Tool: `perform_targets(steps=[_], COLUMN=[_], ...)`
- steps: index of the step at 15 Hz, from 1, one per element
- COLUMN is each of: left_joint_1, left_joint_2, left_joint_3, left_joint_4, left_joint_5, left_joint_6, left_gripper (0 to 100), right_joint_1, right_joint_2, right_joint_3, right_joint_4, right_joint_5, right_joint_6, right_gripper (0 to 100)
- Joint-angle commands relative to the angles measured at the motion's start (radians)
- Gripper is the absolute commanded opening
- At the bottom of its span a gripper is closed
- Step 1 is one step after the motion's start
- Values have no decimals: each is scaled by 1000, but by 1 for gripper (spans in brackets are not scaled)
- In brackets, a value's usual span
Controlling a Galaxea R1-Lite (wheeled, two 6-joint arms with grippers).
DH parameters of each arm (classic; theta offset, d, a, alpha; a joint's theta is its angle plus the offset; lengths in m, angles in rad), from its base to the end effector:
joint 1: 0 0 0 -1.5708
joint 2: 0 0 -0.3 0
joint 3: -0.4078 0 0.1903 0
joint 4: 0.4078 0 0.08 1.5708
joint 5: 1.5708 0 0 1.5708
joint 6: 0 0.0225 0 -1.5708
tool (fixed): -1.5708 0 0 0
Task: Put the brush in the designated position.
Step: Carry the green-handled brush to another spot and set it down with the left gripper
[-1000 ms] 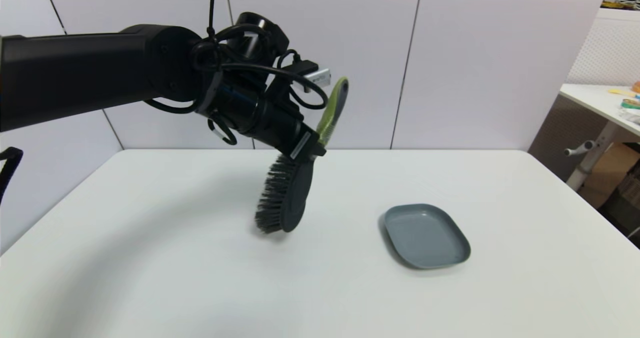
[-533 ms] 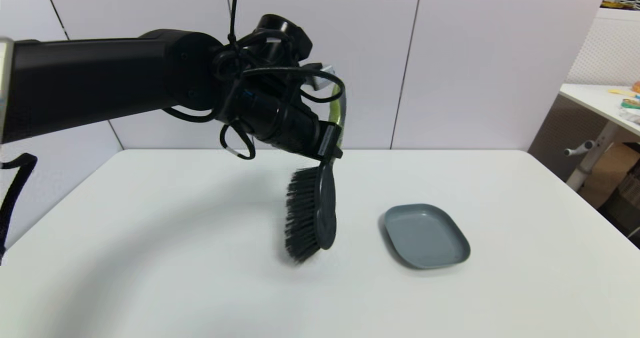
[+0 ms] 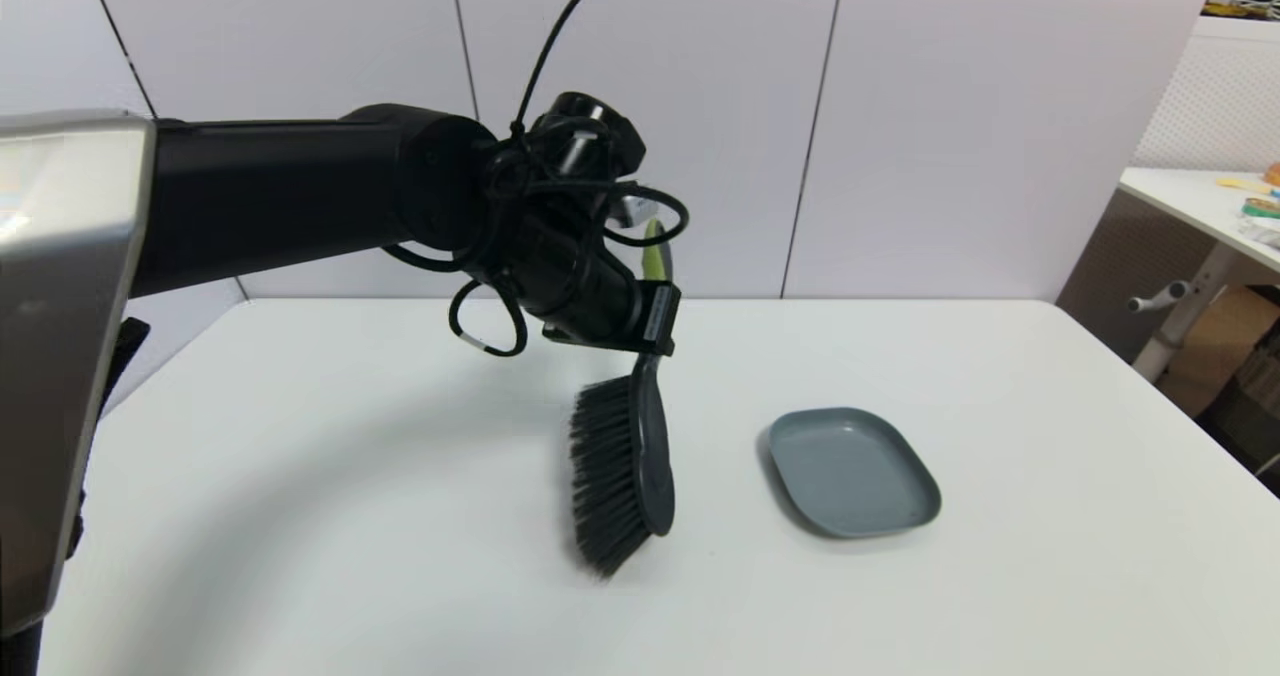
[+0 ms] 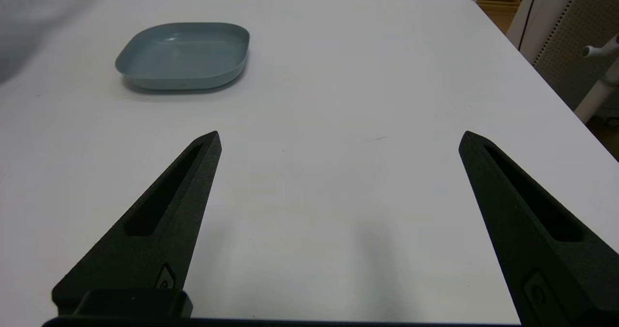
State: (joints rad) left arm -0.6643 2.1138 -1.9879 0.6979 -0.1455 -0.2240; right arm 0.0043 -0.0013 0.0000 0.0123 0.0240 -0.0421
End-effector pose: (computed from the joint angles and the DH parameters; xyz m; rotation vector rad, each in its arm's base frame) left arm 0.3187 -0.2537 0.2348 0.0167 0.8955 -0.6649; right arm -0.0229 0.0004 0.0742 -0.0420 0.0104 0.0285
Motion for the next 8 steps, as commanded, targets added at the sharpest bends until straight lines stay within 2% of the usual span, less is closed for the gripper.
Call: perform_targets(steps=[1, 8], left_joint_1=[2, 2], left_joint_2=[34, 43], left_joint_3=[0, 0], left_joint_4=[31, 23], left_joint_5=[-2, -2], left_joint_6=[-28, -29], left_gripper=[0, 0], right_joint_1=[0, 0], right_joint_2=[1, 1], right_joint_3=[2, 2], right_joint_4=[0, 0], right_joint_5=[1, 1], right_joint_6=[-1, -1], right_gripper=[100, 100])
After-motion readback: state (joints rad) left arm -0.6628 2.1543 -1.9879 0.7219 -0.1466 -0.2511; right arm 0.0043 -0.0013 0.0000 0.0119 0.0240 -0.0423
